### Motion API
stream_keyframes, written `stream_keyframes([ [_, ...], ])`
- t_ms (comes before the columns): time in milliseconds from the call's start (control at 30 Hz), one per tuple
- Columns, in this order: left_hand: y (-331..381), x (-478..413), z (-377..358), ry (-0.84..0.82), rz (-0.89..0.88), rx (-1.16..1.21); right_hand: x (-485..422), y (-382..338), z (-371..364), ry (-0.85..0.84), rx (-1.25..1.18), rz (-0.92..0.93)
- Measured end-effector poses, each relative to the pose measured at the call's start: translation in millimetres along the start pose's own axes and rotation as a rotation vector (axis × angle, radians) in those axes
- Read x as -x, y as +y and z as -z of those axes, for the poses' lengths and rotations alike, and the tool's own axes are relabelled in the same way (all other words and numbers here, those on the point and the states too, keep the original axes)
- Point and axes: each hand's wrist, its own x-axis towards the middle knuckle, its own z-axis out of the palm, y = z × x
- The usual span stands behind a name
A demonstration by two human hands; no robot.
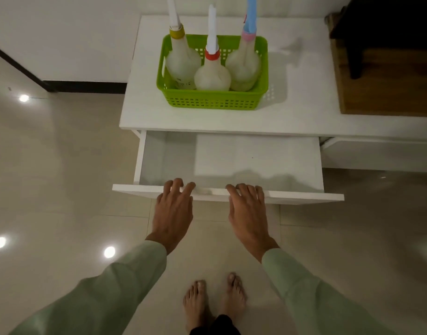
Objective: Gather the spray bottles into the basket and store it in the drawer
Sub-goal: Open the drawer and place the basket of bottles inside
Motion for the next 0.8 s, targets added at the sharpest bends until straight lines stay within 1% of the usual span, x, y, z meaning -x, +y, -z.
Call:
stream_keyframes([
  [167, 6.7, 31.6, -4.6, -0.004, 0.080, 0.032, 35.6, -3.0, -5.3, -0.022, -0.016, -0.018],
  [300, 8.9, 48.5, -8.7, -0.008, 0.111, 0.080, 48.6, -1.6, -5.5, -0.073, -0.012, -0.001],
  [433, 5.6, 49.2, -7.8, -0.098, 0.137, 0.103, 49.0, 2.5, 0.8, -0.167, -0.022, -0.012],
  [567, 3.6, 38.0, 7.4, -0.185, 0.149, 0.179, 31.7, 9.2, 20.9, -0.300, -0.168, -0.043],
  [600, 3.4, 31.2, 15.0, -0.201, 0.155, 0.175, 22.0, 10.1, 30.5, -0.310, -0.223, -0.061],
  [633, 3.9, 21.9, 24.6, -0.202, 0.167, 0.169, 10.2, 10.7, 42.0, -0.276, -0.290, -0.091],
  [667, 5.2, 9.6, 36.4, -0.170, 0.184, 0.180, -4.4, 10.5, 55.4, -0.191, -0.367, -0.129],
  [733, 9.7, -20.7, 64.4, -0.002, 0.215, 0.273, -38.8, 7.5, 83.2, 0.036, -0.519, -0.200],
  [800, 15.9, -56.3, 93.8, 0.185, 0.214, 0.385, -78.0, 3.6, 109.7, 0.188, -0.636, -0.238],
])
